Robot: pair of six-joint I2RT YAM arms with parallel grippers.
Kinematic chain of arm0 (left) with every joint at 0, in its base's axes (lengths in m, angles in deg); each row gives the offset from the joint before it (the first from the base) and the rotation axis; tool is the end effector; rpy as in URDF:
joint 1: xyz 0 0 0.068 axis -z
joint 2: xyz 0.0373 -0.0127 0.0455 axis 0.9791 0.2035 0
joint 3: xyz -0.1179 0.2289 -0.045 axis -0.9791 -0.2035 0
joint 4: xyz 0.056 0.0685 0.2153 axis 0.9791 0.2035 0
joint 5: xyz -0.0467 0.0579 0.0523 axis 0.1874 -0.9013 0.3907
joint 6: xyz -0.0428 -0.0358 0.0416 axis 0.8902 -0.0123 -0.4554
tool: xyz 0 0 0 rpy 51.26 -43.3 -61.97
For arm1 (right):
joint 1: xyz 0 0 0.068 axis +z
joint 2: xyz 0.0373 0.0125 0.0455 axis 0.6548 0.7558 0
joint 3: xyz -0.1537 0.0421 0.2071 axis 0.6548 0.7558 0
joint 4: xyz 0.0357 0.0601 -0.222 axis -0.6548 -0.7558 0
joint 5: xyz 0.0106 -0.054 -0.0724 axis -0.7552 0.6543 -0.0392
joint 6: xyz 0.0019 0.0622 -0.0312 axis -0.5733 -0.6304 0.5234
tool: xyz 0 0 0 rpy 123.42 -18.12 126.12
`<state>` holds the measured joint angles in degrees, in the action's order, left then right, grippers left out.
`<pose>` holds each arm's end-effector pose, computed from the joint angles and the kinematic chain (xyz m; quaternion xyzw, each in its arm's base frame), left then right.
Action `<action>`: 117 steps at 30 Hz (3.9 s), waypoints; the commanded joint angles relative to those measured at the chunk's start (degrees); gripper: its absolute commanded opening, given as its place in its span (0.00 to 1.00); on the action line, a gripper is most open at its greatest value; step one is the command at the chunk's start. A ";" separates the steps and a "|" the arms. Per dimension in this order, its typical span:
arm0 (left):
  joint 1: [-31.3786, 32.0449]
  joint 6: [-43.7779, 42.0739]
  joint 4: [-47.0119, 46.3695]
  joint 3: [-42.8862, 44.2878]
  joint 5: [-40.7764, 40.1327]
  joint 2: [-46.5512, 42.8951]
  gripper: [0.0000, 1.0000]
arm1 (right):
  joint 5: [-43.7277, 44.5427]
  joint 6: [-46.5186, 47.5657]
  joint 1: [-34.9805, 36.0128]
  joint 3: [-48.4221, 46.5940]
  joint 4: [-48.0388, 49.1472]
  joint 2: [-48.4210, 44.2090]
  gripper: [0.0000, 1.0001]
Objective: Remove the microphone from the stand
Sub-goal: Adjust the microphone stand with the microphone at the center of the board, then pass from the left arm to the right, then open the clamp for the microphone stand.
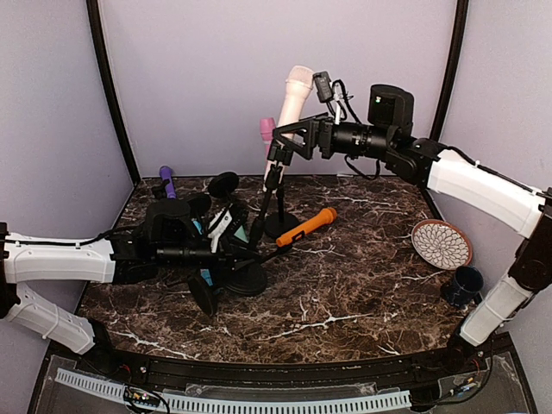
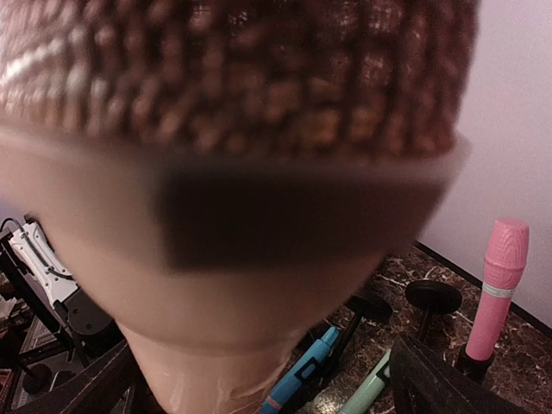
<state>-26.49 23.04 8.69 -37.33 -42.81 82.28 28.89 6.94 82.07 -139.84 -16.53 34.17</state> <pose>0.1600 -0.2307 0.2616 0.4339 0.6615 -0.3651 0.4907 0.2510 0.2565 0.4166 -0.3191 0.6226 0.4923 0.5178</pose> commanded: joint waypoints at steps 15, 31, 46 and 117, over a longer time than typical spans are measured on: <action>0.42 0.79 -13.01 3.18 -3.28 2.29 0.00 | -2.66 0.23 2.95 9.22 1.02 -0.17 0.99; 11.00 -2.91 -41.70 4.52 -26.74 21.91 0.00 | 23.34 -2.07 2.56 21.50 2.88 -14.12 0.99; 16.52 -1.99 -59.80 8.43 -43.31 39.97 0.00 | 25.53 -3.16 2.86 28.53 6.41 -18.90 0.99; 5.78 5.40 -18.99 12.24 -8.57 18.42 0.85 | 22.76 8.13 6.76 32.70 10.63 -17.60 0.22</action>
<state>-20.26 29.95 -11.48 -26.88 -52.29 103.05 52.52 15.00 88.57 -106.81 -7.87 16.86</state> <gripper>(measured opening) 0.837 0.447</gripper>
